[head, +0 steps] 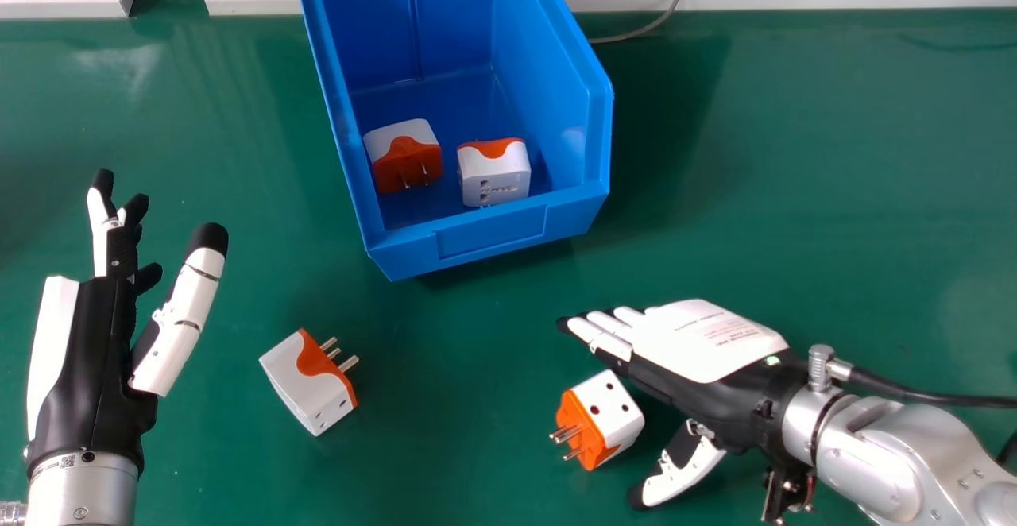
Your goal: Pick all objects and put in blue box
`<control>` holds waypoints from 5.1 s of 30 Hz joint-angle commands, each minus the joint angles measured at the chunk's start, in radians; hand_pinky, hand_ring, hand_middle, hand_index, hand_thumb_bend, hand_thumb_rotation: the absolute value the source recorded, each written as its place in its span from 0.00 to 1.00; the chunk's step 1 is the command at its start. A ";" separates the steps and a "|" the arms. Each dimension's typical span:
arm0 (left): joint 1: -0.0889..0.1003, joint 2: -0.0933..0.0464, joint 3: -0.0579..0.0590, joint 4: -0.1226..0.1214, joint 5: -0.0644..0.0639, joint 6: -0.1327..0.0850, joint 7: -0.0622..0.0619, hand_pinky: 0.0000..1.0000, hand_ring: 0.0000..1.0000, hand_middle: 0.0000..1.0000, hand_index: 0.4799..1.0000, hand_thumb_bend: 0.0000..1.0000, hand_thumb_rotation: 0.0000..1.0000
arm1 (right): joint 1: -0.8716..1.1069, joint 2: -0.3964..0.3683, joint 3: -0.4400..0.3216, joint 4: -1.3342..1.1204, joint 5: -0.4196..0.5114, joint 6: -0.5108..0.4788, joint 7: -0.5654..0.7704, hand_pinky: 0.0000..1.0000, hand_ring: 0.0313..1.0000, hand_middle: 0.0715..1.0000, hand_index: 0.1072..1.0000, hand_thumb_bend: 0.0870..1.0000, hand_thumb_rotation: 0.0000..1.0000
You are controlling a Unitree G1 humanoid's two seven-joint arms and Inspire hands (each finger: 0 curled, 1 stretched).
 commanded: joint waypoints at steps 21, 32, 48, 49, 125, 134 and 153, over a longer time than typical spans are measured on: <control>-0.002 0.002 -0.005 -0.044 0.014 0.006 0.005 0.91 0.99 0.98 0.96 0.47 0.82 | -0.110 -0.009 0.055 0.108 -0.012 -0.114 -0.007 0.96 0.99 0.97 0.95 0.37 0.17; -0.003 0.005 0.001 -0.044 0.009 0.012 -0.001 0.91 0.99 0.98 0.97 0.48 0.82 | -0.095 -0.027 0.020 0.025 -0.037 -0.094 -0.033 0.97 0.98 0.97 0.95 0.35 0.17; -0.008 0.014 0.003 -0.031 0.010 0.006 -0.004 0.91 0.99 0.98 0.96 0.49 0.82 | -0.138 -0.052 0.001 -0.032 -0.080 -0.105 -0.057 0.98 0.98 0.95 0.93 0.40 0.23; -0.007 0.014 0.004 -0.034 0.008 0.008 -0.005 0.91 0.99 0.98 0.96 0.49 0.82 | -0.140 -0.053 0.000 -0.039 -0.082 -0.108 -0.062 0.98 0.98 0.95 0.93 0.40 0.23; -0.017 0.008 0.004 -0.074 0.018 0.047 -0.004 0.91 0.99 0.98 0.96 0.49 0.84 | -0.352 0.033 0.190 0.445 -0.231 -0.350 -0.405 0.29 0.31 0.48 0.51 0.44 0.02; -0.031 0.008 0.004 -0.059 0.012 0.046 0.000 0.91 0.99 0.98 0.96 0.49 0.84 | -0.349 0.030 0.181 0.402 -0.179 -0.291 -0.292 0.10 0.12 0.20 0.43 0.44 0.12; -0.041 0.008 0.002 -0.045 0.016 0.037 0.003 0.91 0.99 0.98 0.97 0.48 0.84 | -0.280 0.029 0.132 0.284 -0.146 -0.151 -0.255 0.10 0.13 0.21 0.42 0.44 0.14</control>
